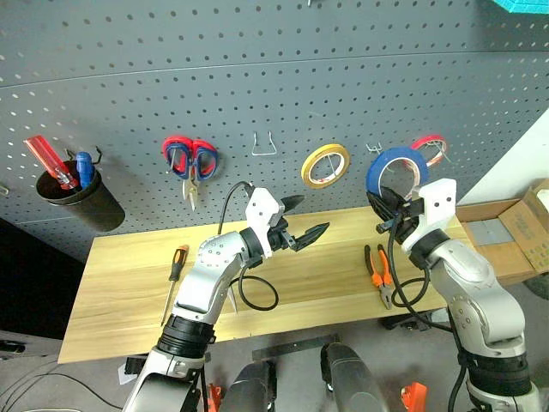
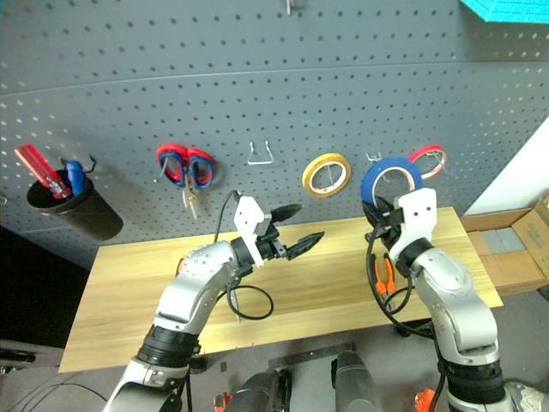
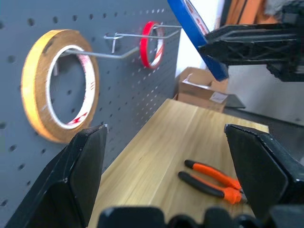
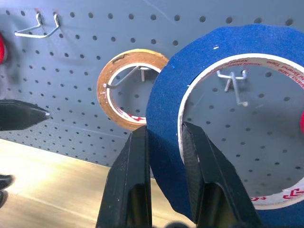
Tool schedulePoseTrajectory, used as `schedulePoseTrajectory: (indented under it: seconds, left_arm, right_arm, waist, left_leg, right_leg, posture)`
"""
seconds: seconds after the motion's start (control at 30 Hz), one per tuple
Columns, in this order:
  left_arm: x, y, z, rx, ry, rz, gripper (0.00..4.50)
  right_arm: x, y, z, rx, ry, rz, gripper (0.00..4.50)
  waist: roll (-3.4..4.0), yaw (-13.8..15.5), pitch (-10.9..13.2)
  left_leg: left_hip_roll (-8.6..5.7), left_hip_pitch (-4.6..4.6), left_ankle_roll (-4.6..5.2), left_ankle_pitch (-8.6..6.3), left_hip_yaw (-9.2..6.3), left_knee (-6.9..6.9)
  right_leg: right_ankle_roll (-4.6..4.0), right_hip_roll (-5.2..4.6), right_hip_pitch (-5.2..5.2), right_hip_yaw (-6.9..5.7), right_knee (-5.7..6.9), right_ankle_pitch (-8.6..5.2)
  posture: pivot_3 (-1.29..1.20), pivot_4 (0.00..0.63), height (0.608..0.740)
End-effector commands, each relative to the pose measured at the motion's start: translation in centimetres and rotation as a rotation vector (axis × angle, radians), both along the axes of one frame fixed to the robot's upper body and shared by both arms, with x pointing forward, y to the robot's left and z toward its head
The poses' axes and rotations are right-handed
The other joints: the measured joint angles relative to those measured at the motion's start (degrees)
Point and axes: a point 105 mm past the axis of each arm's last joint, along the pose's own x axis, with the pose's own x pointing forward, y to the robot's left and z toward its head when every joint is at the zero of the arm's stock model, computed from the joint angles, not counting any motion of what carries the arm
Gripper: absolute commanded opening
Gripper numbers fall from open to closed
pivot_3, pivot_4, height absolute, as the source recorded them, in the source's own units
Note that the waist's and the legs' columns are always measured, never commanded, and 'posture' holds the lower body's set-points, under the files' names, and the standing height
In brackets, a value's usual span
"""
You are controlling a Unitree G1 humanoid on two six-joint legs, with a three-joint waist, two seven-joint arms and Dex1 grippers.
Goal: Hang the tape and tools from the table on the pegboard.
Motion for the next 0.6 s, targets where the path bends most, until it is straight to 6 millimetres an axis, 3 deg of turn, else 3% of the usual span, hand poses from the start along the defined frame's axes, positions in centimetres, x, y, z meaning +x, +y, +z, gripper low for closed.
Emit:
schedulePoseTrajectory:
  seconds: [0.03, 0.4, 0.5, 0.6]
  left_arm:
    - [-0.4, 0.1, 1.7, -0.022, -0.055, 0.010, 4.23]
    - [-0.1, 1.0, 2.2, -0.021, -0.067, 0.067, 4.23]
    - [0.0, 1.1, 2.3, -0.022, -0.068, 0.075, 4.23]
    - [0.0, 1.0, 2.3, -0.024, -0.067, 0.075, 4.23]
  right_arm:
    - [0.4, 0.0, 1.0, -0.002, -0.061, 0.019, 0.37]
    - [4.9, 1.4, -0.6, 0.048, -0.006, 0.077, 0.37]
    - [6.2, 0.4, -1.0, 0.059, 0.003, 0.004, 1.38]
    - [6.0, -0.1, -1.3, 0.053, 0.013, -0.008, 2.39]
  waist:
    - [0.05, 0.5, 0.0]
    - [0.09, 1.6, -0.1]
    - [0.10, 1.9, -0.1]
    - [0.10, 2.5, -0.1]
  left_leg:
    - [0.00, 0.01, -0.01, 0.00, 0.00, 0.00]
    - [0.01, 0.07, -0.05, 0.03, 0.12, 0.03]
    - [0.01, 0.08, -0.06, 0.03, 0.12, 0.04]
    - [0.01, 0.07, -0.06, 0.03, 0.12, 0.03]
  right_leg:
    - [0.00, 0.00, 0.00, -0.01, 0.02, 0.00]
    - [-0.07, 0.05, -0.03, -0.01, 0.09, 0.06]
    - [-0.09, 0.05, -0.02, 0.00, 0.09, 0.08]
    - [-0.10, 0.05, -0.05, 0.00, 0.08, 0.08]
  posture:
    - [-0.23, 0.189, 0.740]
    - [-0.18, 0.180, 0.740]
    - [-0.17, 0.186, 0.740]
    - [-0.17, 0.191, 0.740]
